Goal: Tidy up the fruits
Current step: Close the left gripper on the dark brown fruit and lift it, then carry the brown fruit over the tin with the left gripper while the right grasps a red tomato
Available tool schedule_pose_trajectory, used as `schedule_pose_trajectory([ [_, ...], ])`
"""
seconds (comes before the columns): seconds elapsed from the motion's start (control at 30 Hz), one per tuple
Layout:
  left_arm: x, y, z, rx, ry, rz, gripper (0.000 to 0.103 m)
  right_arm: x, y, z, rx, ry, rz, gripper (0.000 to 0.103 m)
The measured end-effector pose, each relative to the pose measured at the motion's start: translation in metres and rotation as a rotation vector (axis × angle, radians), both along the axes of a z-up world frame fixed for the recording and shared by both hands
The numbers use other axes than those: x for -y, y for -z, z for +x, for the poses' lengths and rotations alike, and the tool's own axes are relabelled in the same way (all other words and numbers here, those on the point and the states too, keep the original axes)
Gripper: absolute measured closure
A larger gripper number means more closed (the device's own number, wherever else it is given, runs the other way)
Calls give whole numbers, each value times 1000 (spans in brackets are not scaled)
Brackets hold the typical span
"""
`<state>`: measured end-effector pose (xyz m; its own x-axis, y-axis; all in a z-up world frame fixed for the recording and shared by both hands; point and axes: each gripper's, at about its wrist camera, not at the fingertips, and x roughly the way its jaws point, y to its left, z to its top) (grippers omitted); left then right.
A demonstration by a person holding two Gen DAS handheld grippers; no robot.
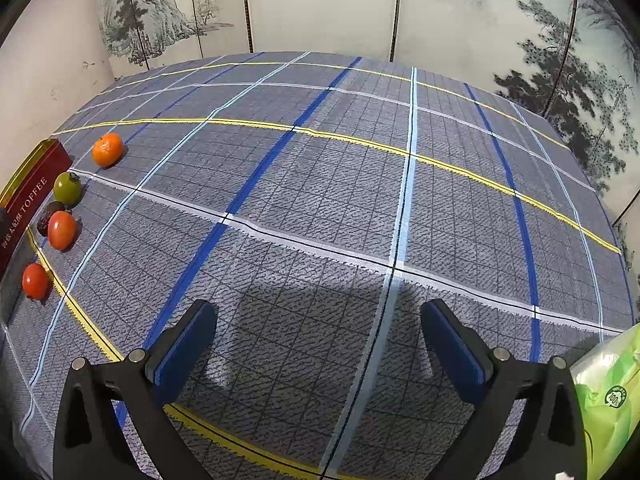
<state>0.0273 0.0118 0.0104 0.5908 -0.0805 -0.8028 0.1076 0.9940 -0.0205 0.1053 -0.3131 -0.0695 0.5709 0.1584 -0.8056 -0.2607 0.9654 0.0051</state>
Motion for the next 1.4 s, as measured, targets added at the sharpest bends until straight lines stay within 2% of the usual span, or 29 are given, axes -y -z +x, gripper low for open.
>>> schedule_pose_trajectory([
  [0.27, -51, -10, -8, 14, -89, 42, 67, 0, -1, 1, 0, 1, 0, 0],
  [0.47, -92, -4, -14, 8, -150, 86, 67, 1, 0, 1, -1, 3, 0, 0],
  [0.67, -127, 6, -18, -18, -214, 89, 67, 1, 0, 1, -1, 14, 0, 0],
  [1.03, -151, 28, -24, -66, -259, 71, 67, -1, -1, 1, -4, 92, -1, 0],
  [1.3, -155, 29, -24, -53, -239, 56, 67, -6, -4, -7, -12, 206, -9, 0],
  [1.4, -158, 28, -25, -49, -241, 43, 67, -14, -9, -16, 11, 204, -19, 2],
])
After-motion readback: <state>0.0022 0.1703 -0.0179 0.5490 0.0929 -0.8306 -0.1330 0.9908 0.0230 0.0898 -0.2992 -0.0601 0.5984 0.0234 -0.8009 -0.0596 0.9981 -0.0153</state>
